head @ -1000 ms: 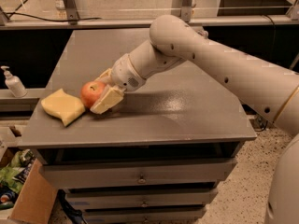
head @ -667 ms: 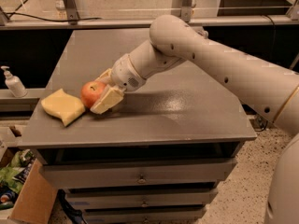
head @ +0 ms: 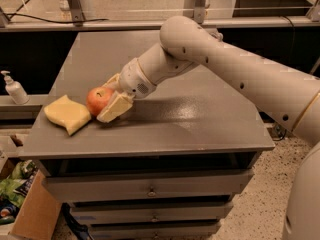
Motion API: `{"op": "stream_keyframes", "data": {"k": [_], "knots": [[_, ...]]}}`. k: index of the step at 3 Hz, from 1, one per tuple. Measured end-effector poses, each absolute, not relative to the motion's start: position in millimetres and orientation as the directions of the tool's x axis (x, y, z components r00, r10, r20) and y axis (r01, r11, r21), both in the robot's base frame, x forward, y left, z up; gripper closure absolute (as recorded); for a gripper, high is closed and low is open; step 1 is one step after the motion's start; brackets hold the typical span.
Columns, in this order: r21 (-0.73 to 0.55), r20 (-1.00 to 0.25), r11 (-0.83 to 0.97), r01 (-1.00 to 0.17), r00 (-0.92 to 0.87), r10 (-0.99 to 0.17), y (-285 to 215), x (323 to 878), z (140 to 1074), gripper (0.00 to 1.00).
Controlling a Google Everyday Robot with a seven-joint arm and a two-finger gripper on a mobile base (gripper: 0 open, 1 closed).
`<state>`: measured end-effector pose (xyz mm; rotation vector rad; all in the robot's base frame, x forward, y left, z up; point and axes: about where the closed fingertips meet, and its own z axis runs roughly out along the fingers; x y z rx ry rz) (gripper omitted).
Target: Move apple near sponge
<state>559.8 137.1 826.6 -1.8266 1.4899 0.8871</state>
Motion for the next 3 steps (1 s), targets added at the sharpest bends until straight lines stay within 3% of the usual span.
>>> {"op": "stream_keyframes", "data": {"k": [1, 3], "knots": [[-0.045, -0.794, -0.175, -0.984, 0.141, -0.592, 132.4, 560.9, 823.0, 0.00], [-0.050, -0.797, -0.134, -0.990, 0.120, -0.592, 112.7, 568.2, 829.3, 0.00]]}}
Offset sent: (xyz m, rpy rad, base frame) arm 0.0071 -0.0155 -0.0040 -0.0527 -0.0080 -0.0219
